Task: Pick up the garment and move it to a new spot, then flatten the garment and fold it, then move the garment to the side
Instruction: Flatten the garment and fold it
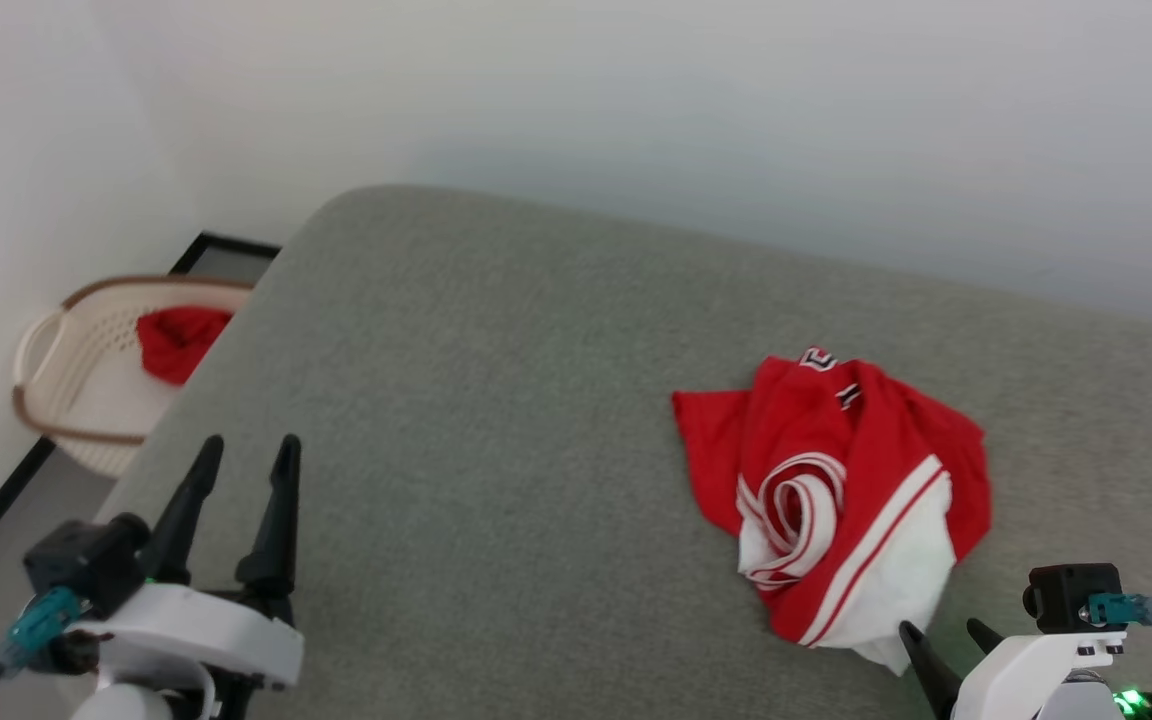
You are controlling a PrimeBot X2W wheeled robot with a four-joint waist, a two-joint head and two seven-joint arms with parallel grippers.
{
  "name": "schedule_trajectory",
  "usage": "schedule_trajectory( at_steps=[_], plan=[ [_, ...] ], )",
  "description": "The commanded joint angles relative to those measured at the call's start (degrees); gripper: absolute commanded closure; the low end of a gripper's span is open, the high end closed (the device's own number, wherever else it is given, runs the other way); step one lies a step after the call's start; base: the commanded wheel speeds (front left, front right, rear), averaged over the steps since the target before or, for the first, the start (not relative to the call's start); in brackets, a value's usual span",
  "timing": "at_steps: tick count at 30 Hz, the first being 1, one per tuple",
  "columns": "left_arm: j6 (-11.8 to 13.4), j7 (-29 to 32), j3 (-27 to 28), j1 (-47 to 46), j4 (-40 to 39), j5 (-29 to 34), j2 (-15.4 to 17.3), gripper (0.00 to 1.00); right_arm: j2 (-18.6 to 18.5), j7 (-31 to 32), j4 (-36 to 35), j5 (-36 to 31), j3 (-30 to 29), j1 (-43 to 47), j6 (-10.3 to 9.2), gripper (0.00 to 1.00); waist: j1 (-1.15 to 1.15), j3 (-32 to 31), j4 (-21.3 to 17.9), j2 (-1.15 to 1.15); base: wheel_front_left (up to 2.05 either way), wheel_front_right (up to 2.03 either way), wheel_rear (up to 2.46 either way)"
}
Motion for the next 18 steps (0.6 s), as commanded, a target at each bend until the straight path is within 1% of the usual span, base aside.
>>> schedule_trajectory(
  at_steps=[1, 10, 11, 12, 13, 18],
  plan=[
    [-0.4, -0.3, -0.2, -1.1, 0.4, 0.5, -0.6, 0.00, 0.0, 0.7, 0.2, -0.3, -0.3, -0.7, 0.00, 0.00, 0.00, 3.7, 3.6, 0.00, 0.00, 0.00, 0.00],
    [-1.9, -1.3, -1.1, -4.5, 3.7, 1.1, -3.1, 0.00, 0.0, 3.3, 3.0, -0.5, -0.7, -3.3, 0.00, 0.00, 0.00, 6.8, 6.4, 0.00, 0.00, 0.00, 0.00],
    [-2.1, -1.4, -1.0, -4.6, 4.1, 1.1, -3.3, 0.00, 0.0, 3.3, 3.7, -0.5, -0.8, -3.5, 0.00, 0.36, 0.00, 6.9, 6.5, 0.00, 0.00, 0.00, 0.00],
    [-2.2, -1.5, -0.9, -4.8, 4.4, 1.2, -3.5, 0.00, -0.2, 3.1, 4.3, -0.7, -0.9, -3.7, 0.00, 0.95, 0.00, 7.0, 6.6, 0.00, 0.00, 0.00, 0.00],
    [-2.3, -1.5, -0.8, -4.9, 4.7, 1.2, -3.7, 0.00, -0.1, 3.0, 4.8, -0.7, -1.0, -3.9, 0.00, 1.00, 0.00, 7.0, 6.6, 0.00, 0.00, 0.00, 0.00],
    [-2.4, -1.8, 0.4, -3.9, 6.1, 1.6, -3.8, 0.00, -0.4, 2.1, 5.2, -1.0, -1.8, -5.1, -0.01, 1.00, 0.00, 5.9, 5.6, 0.00, 0.00, 0.00, 0.00]
  ],
)
